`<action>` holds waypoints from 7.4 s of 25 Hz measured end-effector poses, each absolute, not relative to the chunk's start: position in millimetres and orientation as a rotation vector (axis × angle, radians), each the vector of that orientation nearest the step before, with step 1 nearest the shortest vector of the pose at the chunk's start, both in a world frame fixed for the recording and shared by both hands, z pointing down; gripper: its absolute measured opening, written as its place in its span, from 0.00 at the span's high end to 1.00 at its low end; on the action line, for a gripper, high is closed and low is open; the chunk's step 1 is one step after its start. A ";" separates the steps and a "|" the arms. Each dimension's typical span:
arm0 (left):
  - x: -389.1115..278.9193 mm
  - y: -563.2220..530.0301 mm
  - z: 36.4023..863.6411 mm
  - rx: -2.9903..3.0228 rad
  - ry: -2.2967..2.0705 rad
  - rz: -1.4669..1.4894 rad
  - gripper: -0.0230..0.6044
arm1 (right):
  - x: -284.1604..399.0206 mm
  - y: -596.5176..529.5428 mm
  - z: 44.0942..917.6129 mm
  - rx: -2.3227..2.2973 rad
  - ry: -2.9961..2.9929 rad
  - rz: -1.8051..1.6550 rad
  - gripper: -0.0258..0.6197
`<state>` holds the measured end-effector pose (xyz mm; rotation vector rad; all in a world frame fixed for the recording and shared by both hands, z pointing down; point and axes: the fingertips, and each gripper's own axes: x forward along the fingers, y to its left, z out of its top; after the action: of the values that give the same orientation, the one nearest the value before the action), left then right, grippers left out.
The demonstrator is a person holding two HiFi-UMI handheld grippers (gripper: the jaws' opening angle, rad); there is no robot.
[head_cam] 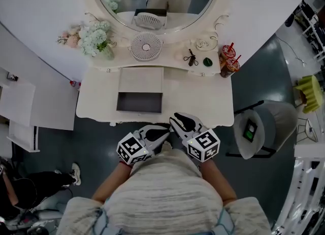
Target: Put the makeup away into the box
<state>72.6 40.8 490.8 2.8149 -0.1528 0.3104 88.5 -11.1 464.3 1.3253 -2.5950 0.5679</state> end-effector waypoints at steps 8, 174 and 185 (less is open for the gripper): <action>67.0 6.6 490.6 2.804 -0.191 0.329 0.94 | 85.4 -27.2 468.0 1.314 -2.591 0.600 0.87; 53.1 -59.0 530.5 2.671 -0.256 0.391 0.94 | 270.1 -290.3 548.7 1.634 -2.068 0.405 0.81; 51.1 -58.8 528.3 2.678 -0.269 0.371 0.94 | 255.9 -286.3 528.9 1.633 -2.108 0.362 0.81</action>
<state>51.1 -58.8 528.3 2.6777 -0.2692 0.3712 255.9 -286.3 528.9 1.6328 -2.1079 0.3617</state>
